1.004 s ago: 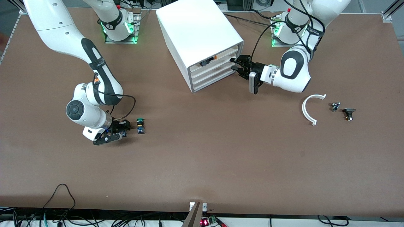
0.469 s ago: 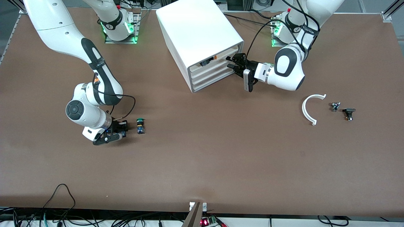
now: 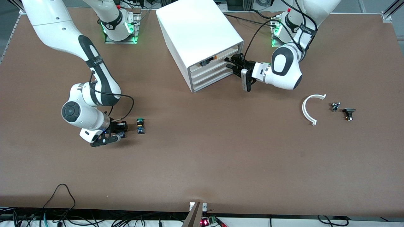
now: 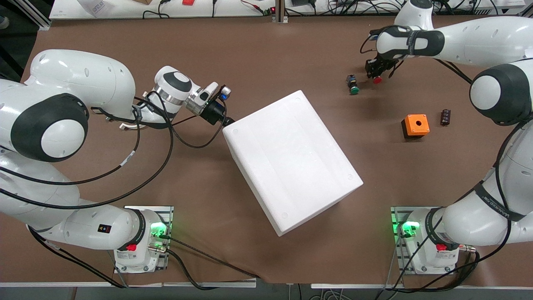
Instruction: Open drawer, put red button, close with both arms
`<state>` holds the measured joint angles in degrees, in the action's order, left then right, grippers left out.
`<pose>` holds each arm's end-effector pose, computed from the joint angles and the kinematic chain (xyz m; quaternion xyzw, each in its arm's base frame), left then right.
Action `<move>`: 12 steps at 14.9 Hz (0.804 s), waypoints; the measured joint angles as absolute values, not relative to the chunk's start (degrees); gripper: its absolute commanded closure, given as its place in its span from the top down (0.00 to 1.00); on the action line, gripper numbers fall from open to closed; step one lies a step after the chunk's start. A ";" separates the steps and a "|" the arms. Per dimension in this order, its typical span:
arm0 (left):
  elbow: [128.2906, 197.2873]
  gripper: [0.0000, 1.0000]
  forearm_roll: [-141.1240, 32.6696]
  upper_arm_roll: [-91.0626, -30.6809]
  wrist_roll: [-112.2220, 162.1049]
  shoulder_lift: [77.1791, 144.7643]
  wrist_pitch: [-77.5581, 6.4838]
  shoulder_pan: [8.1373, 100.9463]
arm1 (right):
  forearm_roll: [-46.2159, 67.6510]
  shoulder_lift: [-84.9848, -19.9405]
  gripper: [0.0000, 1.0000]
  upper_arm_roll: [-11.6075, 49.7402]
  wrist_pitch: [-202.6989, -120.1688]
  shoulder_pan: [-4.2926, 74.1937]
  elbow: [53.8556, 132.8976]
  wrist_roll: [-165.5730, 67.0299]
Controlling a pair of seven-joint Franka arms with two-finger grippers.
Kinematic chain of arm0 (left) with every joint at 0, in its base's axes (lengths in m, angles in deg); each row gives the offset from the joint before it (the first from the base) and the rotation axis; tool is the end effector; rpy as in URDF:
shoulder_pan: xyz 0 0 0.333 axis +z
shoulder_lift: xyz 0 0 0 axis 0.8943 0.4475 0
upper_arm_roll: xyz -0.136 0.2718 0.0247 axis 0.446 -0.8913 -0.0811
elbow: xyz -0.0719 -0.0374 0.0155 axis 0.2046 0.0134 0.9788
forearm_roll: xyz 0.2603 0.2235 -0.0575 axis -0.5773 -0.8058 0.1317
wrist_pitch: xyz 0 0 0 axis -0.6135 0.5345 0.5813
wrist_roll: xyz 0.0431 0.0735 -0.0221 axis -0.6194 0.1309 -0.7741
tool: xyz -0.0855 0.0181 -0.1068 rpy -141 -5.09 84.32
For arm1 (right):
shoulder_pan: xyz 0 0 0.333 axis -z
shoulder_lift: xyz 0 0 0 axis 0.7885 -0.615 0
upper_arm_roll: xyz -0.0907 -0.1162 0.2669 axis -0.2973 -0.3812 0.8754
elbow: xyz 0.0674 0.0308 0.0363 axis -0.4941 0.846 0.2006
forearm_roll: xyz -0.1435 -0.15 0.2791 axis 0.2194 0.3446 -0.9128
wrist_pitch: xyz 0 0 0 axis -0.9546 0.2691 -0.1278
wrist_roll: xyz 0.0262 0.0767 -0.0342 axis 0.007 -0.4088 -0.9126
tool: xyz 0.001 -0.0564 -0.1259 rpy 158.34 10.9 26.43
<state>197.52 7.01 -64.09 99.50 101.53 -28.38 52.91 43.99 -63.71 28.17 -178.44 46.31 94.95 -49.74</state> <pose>0.3541 -0.2772 0.2313 0.7771 -0.2993 -0.1010 0.5444 0.6117 0.1013 0.2137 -0.9936 -0.1023 0.0253 0.0406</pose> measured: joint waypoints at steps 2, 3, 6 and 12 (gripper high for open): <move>197.61 0.00 7.02 -64.09 99.78 101.53 -28.63 52.61 | 43.99 -63.38 0.00 28.29 -172.29 45.45 91.23 -45.93; 197.60 0.00 7.03 -64.09 100.08 101.51 -28.63 52.60 | 43.99 -63.22 0.00 28.31 -169.12 44.72 89.10 -43.92; 197.60 0.00 7.04 -64.09 100.58 101.50 -28.63 52.60 | 43.99 -62.70 0.00 28.34 -160.82 42.50 82.65 -38.44; 197.49 0.00 6.61 -64.56 101.16 101.48 -28.63 52.93 | 43.97 -62.45 0.00 28.43 -151.17 39.12 73.46 -25.67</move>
